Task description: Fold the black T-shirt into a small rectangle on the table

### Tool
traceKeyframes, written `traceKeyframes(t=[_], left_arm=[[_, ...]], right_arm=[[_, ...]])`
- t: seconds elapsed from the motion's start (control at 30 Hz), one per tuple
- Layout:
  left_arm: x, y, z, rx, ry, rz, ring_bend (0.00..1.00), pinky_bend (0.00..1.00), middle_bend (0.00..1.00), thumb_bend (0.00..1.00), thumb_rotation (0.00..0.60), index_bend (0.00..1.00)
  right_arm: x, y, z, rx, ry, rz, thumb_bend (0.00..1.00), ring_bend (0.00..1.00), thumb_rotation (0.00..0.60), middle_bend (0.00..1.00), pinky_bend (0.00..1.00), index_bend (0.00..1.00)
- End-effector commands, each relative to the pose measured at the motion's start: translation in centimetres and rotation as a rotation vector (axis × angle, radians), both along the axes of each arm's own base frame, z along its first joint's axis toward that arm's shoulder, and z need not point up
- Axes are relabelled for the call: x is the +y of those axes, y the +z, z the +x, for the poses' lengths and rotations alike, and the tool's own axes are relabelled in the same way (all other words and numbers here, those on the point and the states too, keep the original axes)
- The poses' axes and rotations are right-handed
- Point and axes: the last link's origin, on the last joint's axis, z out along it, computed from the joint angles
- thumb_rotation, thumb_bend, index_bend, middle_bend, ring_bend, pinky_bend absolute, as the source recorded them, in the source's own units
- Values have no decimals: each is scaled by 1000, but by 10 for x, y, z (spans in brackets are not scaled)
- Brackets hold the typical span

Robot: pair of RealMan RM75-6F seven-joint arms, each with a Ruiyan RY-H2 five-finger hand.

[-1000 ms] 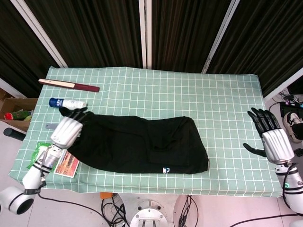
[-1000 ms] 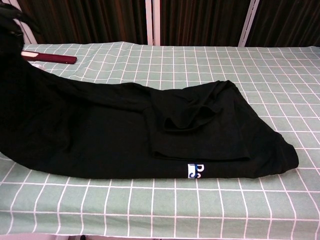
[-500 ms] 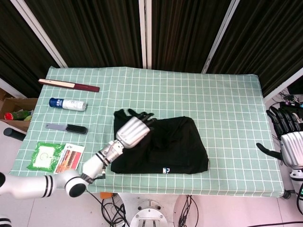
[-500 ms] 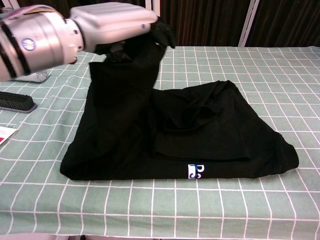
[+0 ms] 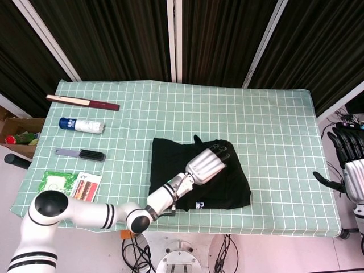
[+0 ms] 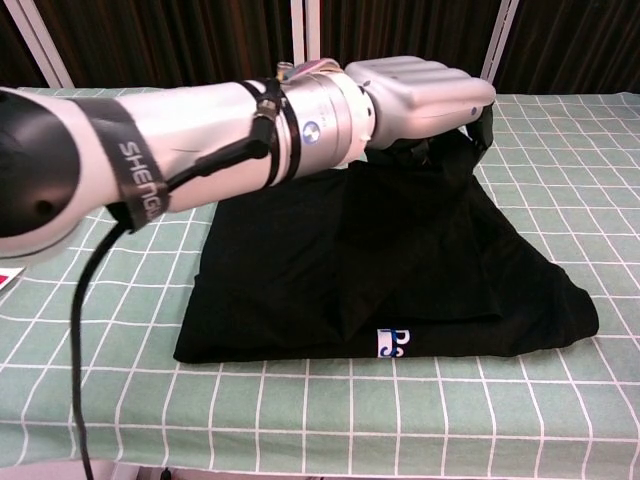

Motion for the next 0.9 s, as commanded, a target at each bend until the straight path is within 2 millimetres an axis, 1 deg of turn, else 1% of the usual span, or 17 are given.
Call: traceKeyframes(t=[0.03,0.23,0.4,0.57,0.63,0.67,0.7,0.73,0.77,0.8,0.83,0.87,0.9], left_arm=[[5,-17,24,9,44,26,128,185,231,651,600,605],[6,-36,45,63,55,51,128,185,227,651,600,601],[4,-50,59,87,78,26,128,185,218,651,600,599],[3,-63,64,127,73,22,127,183,214,650,600,590],[2,-70,64,147,79,10,122,180,200,633,600,554],[0,-73,64,150,83,-1,117,179,188,607,600,518],[0,-78,63,154,96,-16,109,179,167,528,600,448],[-1,-80,63,153,112,-26,98,178,138,414,600,356],[-1,-81,63,143,133,-38,90,177,119,332,600,297],[0,-81,64,127,152,-47,82,177,95,206,594,215],[1,-79,65,100,176,-57,80,176,86,156,568,182],[3,-75,65,76,194,-61,80,176,84,119,523,165],[5,-71,64,60,201,-63,80,177,82,102,464,151]], right_arm=[[0,1,0,-2,3,-3,25,21,600,59,90,0],[0,5,-2,-13,3,-6,25,21,600,59,87,0],[1,6,-6,-17,-8,-4,25,21,600,59,85,0],[3,9,-10,-15,-21,-7,24,21,600,59,84,0],[4,10,-11,-17,-25,-12,24,21,600,59,83,0],[4,10,-12,-17,-29,-12,24,21,600,59,83,0],[5,11,-13,-19,-31,-13,24,21,600,59,83,0],[5,11,-14,-18,-34,-13,24,21,600,59,83,0],[5,11,-14,-16,-37,-12,24,21,600,59,82,0],[6,11,-15,-16,-37,-10,24,21,600,59,82,0],[6,11,-15,-16,-38,-8,25,21,600,59,81,0],[7,11,-16,-15,-39,-5,24,21,600,59,81,0],[7,11,-16,-14,-39,-4,25,21,600,59,81,0]])
